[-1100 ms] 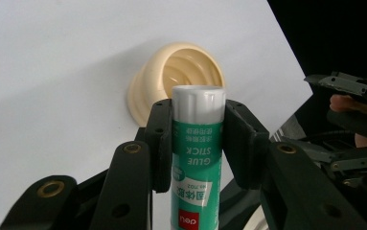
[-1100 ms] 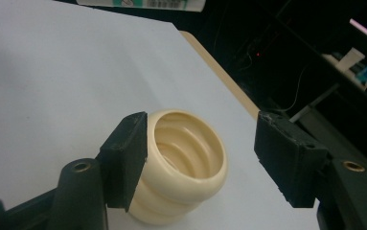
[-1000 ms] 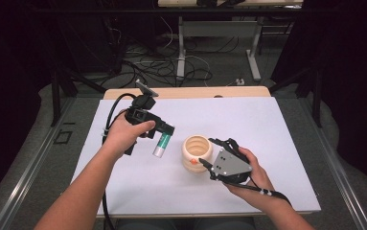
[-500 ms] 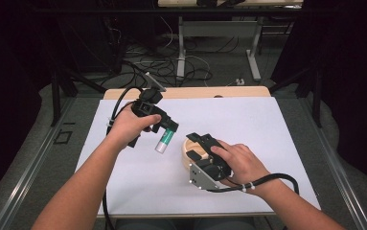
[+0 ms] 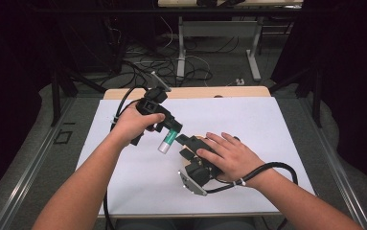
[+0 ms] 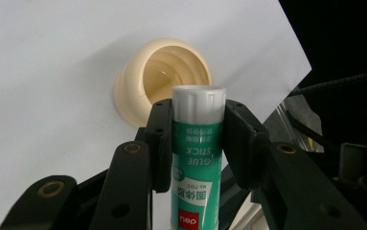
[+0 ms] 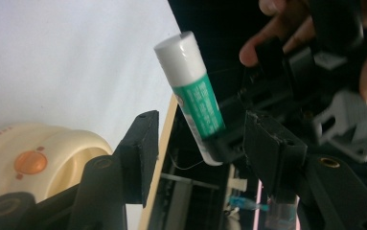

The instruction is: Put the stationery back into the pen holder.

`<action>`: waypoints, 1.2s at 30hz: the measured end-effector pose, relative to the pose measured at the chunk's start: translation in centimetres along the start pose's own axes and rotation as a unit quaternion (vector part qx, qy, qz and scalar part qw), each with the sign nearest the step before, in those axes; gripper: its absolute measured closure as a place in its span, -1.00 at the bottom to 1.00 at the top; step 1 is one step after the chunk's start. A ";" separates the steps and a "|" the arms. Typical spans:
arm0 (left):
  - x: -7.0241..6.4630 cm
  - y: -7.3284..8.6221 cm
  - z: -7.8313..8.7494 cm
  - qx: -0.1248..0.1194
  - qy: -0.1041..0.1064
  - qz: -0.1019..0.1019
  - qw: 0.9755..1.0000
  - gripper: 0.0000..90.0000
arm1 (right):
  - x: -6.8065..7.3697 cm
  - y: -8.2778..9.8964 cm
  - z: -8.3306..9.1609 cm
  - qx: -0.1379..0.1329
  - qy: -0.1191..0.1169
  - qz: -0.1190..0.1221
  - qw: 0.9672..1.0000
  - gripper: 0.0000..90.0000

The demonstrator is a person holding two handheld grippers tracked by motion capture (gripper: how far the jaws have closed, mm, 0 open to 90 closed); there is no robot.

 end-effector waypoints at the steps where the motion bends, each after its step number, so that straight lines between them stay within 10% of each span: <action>1: 0.0 0.0 0.0 0.002 0.000 0.000 1.000 0.47 | 0.1 -0.1 0.0 -0.001 0.001 0.011 1.000 0.06; 7: -0.2 -0.1 0.1 0.004 0.004 -0.001 1.000 0.47 | 0.2 -1.0 -0.5 -0.003 0.012 0.086 0.996 0.14; 20: -0.8 -0.1 -0.2 0.015 0.015 -0.008 1.000 0.47 | 0.4 -1.8 -1.8 -0.003 0.010 0.160 0.987 0.25; 36: -1.5 -0.5 -0.9 0.024 0.012 -0.016 0.999 0.46 | 0.8 -2.2 -3.2 0.008 0.014 0.186 0.982 0.43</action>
Point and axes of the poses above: each handheld gripper's, and its own axes: z roughly backward along the jaws, y roughly out of its underside, x roughly to its left, the point moved 2 cm from there along -z, roughly forward along the jaws, and after that the axes turned 7 degrees about x, right-handed, at the moved point
